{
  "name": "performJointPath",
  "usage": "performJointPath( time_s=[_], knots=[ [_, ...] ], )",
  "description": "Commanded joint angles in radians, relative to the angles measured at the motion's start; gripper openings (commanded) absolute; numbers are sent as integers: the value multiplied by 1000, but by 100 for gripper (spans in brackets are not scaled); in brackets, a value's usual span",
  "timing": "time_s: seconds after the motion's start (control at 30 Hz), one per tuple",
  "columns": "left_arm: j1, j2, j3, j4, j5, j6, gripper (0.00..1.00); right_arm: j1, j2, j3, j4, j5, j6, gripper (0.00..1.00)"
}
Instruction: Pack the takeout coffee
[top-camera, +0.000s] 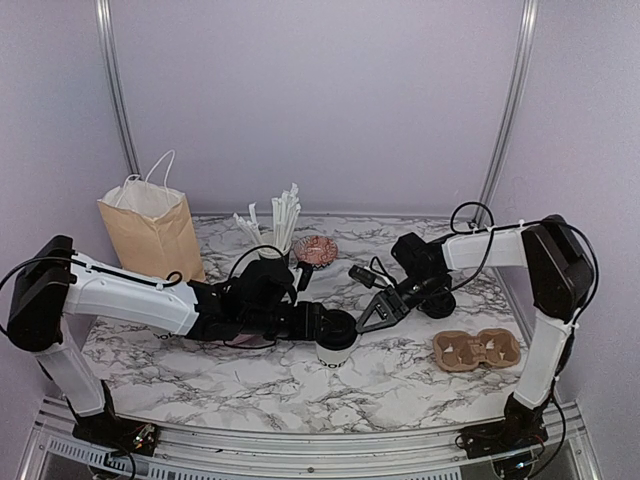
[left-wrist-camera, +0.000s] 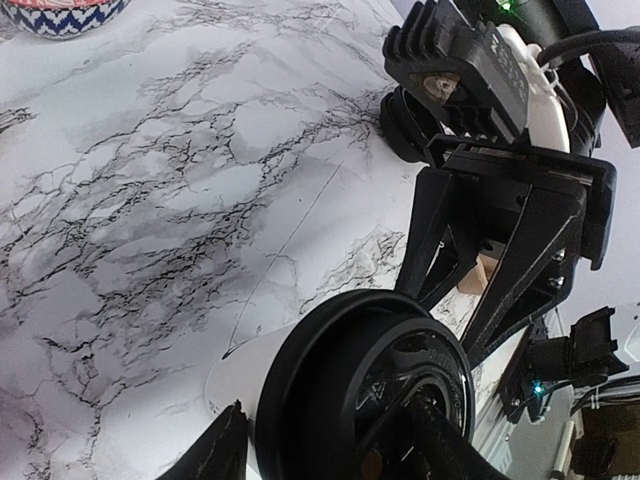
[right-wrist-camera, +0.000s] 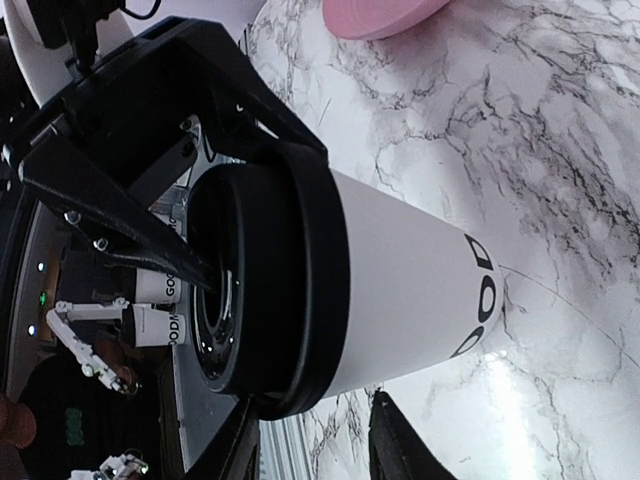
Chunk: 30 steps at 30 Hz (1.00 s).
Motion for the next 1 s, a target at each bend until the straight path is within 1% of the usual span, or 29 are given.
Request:
performJointPath(
  time_s=[0.0,0.1,0.23,0.3,0.4,0.47,0.5,0.7,0.83,0.9,0.97],
  knots=[
    [6,62,-76,-61,-1,-41,55,9,63,-8,53,282,61,33],
    [6,74,-98,-48,4,-54,54,5,79,6,51,329,63,29],
    [6,70,-116,-32,12,-65,52,3,80,50,16,302,16,26],
    [1,53,-104,-26,25,-53,55,0,76,79,-23,239,-32,26],
    [-15,0,-71,-37,-4,-8,64,-2,57,115,-91,135,-91,29],
    [-23,-38,-44,-58,-17,26,68,-1,36,132,-129,89,-129,32],
    [-26,-52,-32,-73,-48,36,69,-1,25,137,-142,78,-147,33],
    [-29,-123,25,-170,-118,56,78,-2,-54,128,-151,123,-164,40],
    [-28,-172,43,-257,-196,94,82,0,-98,103,-133,167,-164,45],
    [-19,-186,49,-281,-224,117,82,5,-107,92,-131,175,-166,47],
    [-2,-189,54,-296,-221,133,80,18,-112,83,-129,184,-166,48]
  ],
)
